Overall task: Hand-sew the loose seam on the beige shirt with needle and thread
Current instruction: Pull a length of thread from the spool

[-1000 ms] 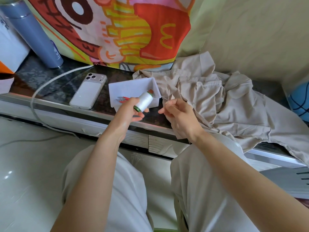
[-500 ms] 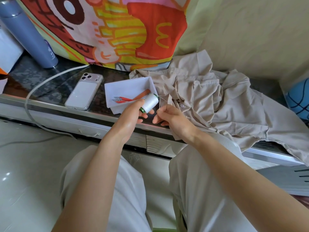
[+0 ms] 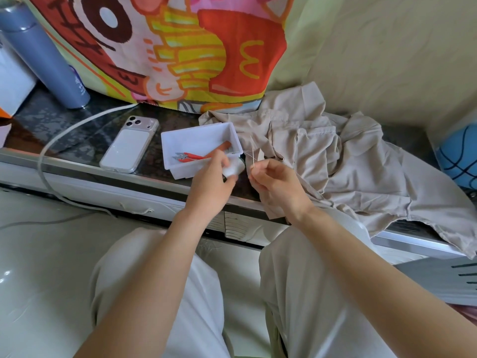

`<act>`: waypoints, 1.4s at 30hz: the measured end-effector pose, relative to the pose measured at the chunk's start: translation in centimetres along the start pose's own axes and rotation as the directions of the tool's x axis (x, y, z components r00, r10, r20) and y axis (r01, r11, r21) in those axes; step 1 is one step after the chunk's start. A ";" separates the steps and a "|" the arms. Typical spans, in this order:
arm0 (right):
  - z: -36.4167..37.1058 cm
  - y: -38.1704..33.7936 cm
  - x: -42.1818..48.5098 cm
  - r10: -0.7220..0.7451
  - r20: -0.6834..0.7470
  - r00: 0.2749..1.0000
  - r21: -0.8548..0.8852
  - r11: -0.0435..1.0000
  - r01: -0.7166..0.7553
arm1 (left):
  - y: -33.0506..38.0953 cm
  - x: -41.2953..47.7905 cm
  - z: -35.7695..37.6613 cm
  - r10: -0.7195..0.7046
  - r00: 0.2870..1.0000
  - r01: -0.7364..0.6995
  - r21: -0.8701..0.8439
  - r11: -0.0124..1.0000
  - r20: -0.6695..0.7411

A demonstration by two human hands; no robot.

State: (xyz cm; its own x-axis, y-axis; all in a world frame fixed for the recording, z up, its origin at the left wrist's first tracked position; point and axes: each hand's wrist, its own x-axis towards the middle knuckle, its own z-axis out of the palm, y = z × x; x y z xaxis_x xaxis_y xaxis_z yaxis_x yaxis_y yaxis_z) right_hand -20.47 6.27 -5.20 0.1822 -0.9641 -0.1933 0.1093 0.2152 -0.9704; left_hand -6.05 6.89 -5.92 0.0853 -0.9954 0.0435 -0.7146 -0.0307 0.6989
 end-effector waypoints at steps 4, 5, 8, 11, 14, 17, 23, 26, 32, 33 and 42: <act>-0.1 -0.9 -0.6 0.047 -0.075 0.996 0.050 0.998 -0.043 | -0.1 0.3 1.3 0.088 0.993 -0.104 0.246 0.964 0.074; -0.1 -0.9 -0.6 0.049 -0.079 0.996 0.046 0.998 -0.046 | 0.0 0.3 1.6 0.076 0.992 -0.100 0.254 0.962 0.104; -0.4 -0.4 -0.4 0.027 -0.091 0.996 -0.072 0.997 -0.033 | 0.1 0.5 2.3 0.026 0.985 -0.064 0.220 0.973 0.171; -0.9 0.1 -0.1 -0.006 -0.129 0.992 -0.196 0.980 -0.020 | -0.1 0.6 2.5 0.021 0.988 -0.039 0.120 0.992 0.152; -1.1 0.6 0.1 -0.068 -0.159 0.985 -0.427 0.904 -0.007 | 0.2 0.6 2.2 0.012 0.998 -0.009 -0.055 0.998 0.055; -0.9 0.7 -0.2 -0.178 -0.131 0.975 -0.632 0.773 0.056 | 1.0 0.4 1.4 -0.103 0.992 0.125 -0.376 0.918 0.077; -0.9 1.0 -0.5 -0.286 0.051 0.957 -0.749 0.622 0.226 | 0.5 -0.1 0.8 0.039 0.997 -0.054 -0.227 0.972 -0.072; -1.1 1.5 -0.3 -0.324 0.138 0.936 -0.822 0.489 0.291 | 0.1 -0.5 0.9 0.306 0.949 -0.289 0.170 0.942 -0.080; -0.6 1.5 -0.1 -0.382 0.162 0.910 -0.749 0.553 0.366 | 0.0 -0.8 -0.2 0.309 0.951 -0.296 0.225 0.928 -0.023; -0.5 1.3 0.0 -0.369 0.140 0.919 -0.712 0.608 0.352 | -0.1 -0.8 -0.3 0.307 0.952 -0.296 0.233 0.926 -0.011; -0.5 -0.6 4.6 -0.196 0.028 0.980 -0.890 0.442 0.114 | -1.3 -0.3 -2.1 0.138 0.976 -0.112 0.153 0.982 -0.169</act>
State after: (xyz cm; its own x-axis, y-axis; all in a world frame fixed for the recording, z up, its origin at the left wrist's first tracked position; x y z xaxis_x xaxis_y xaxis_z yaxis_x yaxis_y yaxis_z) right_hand -20.15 1.61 -5.61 0.1849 -0.9827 0.0051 -0.8002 -0.1536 -0.5798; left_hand -3.75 7.42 -5.34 0.1019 -0.9603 0.2596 -0.8175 0.0679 0.5719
